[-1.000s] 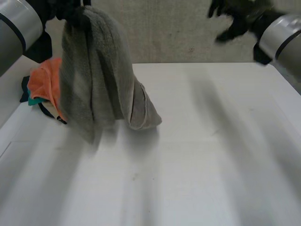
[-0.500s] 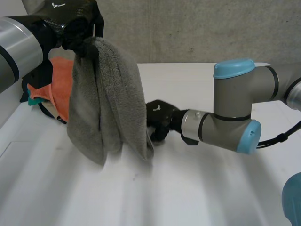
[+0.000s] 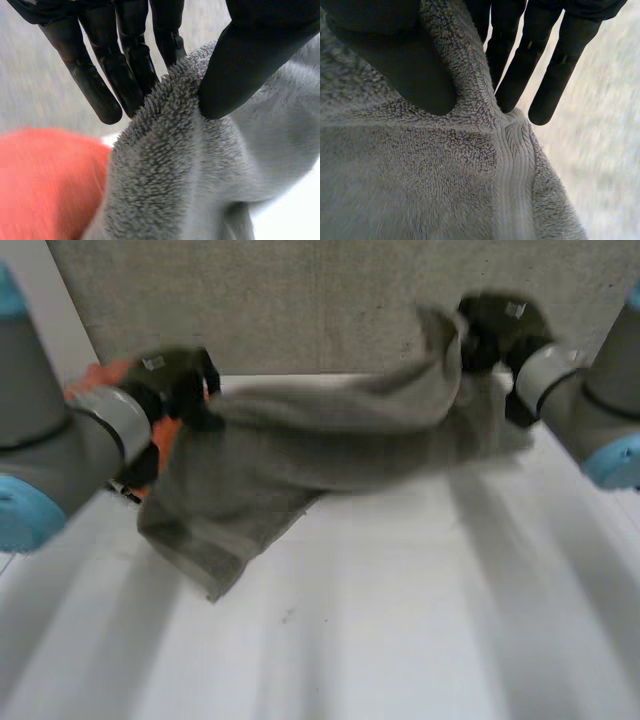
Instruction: Fold the laundry.
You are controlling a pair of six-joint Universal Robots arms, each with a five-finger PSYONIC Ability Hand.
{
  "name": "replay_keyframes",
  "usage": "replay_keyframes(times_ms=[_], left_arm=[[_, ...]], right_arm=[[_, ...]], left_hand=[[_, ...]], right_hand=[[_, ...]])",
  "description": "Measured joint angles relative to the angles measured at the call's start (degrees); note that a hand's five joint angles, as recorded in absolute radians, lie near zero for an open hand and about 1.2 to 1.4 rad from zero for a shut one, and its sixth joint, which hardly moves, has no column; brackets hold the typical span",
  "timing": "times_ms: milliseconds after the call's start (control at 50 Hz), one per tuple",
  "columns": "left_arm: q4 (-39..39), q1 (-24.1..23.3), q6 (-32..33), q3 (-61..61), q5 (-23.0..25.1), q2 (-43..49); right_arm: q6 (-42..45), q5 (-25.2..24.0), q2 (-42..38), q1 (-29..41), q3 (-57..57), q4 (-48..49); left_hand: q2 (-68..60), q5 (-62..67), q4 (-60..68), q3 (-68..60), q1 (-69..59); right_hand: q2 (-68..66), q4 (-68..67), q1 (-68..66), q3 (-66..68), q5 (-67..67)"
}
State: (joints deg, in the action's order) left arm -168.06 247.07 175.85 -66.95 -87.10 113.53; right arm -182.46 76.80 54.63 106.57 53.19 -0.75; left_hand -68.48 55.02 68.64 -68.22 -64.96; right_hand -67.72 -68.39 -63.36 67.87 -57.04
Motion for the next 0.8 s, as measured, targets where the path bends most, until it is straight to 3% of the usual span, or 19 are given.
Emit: replay_keyframes(times_ms=[100,160,280,360,460,560,660,800], left_arm=[[-0.09,-1.95,0.19,-5.74,-0.26,4.51],[0.83,-2.62,0.69,-8.27,0.99,5.82],[6.52,-2.42,3.36,-11.04,2.97,4.29],[11.11,-1.26,7.75,-10.40,3.82,0.65],[14.31,0.10,13.42,-8.37,4.84,-2.77],[15.97,1.08,22.55,-3.08,7.36,-4.21],[16.02,-0.07,28.49,0.65,9.04,-0.96],[15.94,-2.80,36.89,5.35,9.23,7.29]], right_arm=[[9.90,-0.05,-0.45,0.02,11.73,-1.49],[16.07,0.06,-0.56,-0.14,17.06,-1.85],[28.65,0.00,1.77,-1.64,21.81,-3.56],[36.37,-0.85,5.27,-2.58,21.03,-6.38],[44.80,-3.01,8.09,-2.87,19.02,-9.79],[63.81,-10.78,9.47,-2.74,16.61,-16.51],[79.78,-17.00,7.54,-2.78,15.90,-23.54],[91.27,-18.56,3.24,-2.99,16.01,-30.48]], left_hand=[[3.04,-0.45,-3.22,2.87,0.55],[15.12,-11.38,-15.25,14.74,12.86],[40.08,-37.14,-40.92,39.76,38.98],[51.43,-48.75,-52.08,51.06,48.18],[53.37,-50.49,-53.85,52.71,49.20],[53.42,-50.46,-53.84,52.70,49.20],[53.42,-50.50,-53.85,52.70,49.20],[54.39,-51.13,-54.65,52.71,50.09]], right_hand=[[0.00,-0.01,0.00,0.06,0.00],[2.02,2.11,0.25,-1.79,1.19],[40.74,40.77,36.56,-40.29,40.54],[51.22,51.63,46.49,-51.48,51.72],[51.85,51.81,46.70,-52.01,52.50],[51.67,51.66,46.46,-51.72,51.06],[48.53,49.35,45.21,-48.43,47.18],[48.11,48.38,43.35,-47.40,46.03]])
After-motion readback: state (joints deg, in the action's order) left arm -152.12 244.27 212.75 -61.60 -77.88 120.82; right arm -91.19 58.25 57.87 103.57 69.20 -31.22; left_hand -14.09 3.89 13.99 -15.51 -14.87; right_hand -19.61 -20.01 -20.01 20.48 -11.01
